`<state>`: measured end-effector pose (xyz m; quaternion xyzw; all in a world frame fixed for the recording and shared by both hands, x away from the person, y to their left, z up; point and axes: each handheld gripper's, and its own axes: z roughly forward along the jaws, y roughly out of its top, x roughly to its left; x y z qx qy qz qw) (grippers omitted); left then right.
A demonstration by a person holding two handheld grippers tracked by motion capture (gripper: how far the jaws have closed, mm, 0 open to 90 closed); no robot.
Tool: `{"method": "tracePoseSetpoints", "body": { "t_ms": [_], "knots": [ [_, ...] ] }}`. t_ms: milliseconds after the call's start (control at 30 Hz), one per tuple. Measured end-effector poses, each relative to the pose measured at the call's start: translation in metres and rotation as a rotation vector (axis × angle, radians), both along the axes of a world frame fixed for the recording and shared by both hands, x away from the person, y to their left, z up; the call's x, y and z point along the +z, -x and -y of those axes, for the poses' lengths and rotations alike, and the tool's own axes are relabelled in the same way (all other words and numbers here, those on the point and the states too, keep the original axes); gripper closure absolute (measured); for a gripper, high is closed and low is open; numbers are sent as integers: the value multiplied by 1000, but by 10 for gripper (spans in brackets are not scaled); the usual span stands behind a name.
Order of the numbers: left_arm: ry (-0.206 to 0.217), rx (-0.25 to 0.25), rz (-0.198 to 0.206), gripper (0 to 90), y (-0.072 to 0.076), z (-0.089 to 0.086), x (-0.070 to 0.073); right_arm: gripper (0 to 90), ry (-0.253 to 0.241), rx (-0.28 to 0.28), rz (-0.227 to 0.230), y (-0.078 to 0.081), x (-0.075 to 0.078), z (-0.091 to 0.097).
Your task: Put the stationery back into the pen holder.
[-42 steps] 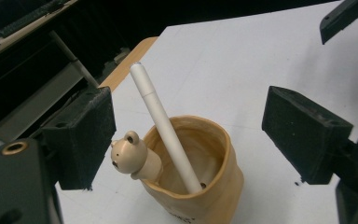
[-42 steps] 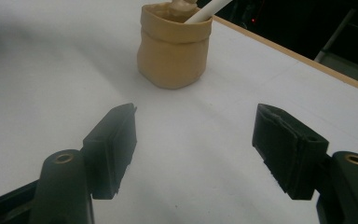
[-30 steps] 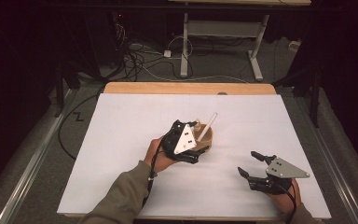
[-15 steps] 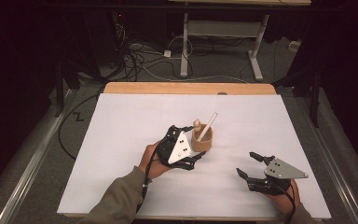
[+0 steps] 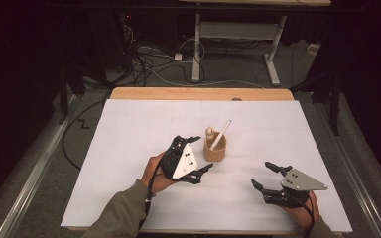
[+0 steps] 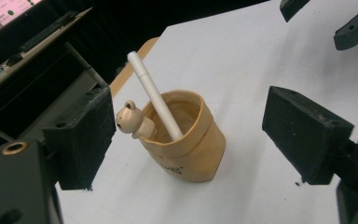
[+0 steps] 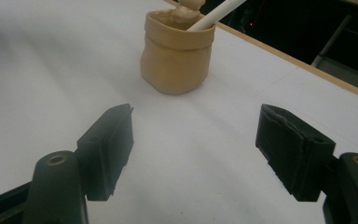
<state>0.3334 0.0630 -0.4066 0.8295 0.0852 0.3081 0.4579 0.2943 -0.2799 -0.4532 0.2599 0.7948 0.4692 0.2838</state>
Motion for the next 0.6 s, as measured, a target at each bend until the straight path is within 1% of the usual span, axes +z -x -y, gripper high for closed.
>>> {"method": "tracePoseSetpoints", "body": {
  "t_ms": [133,333,600],
  "knots": [
    [-7,3,6,163,3,-3,0,279,3,5,2,0,0,0],
    [-7,6,12,163,7,-8,0,279,3,7,4,0,0,-1],
    [-13,22,17,162,13,-18,-3,280,6,6,3,1,0,-2]
  ]
}}
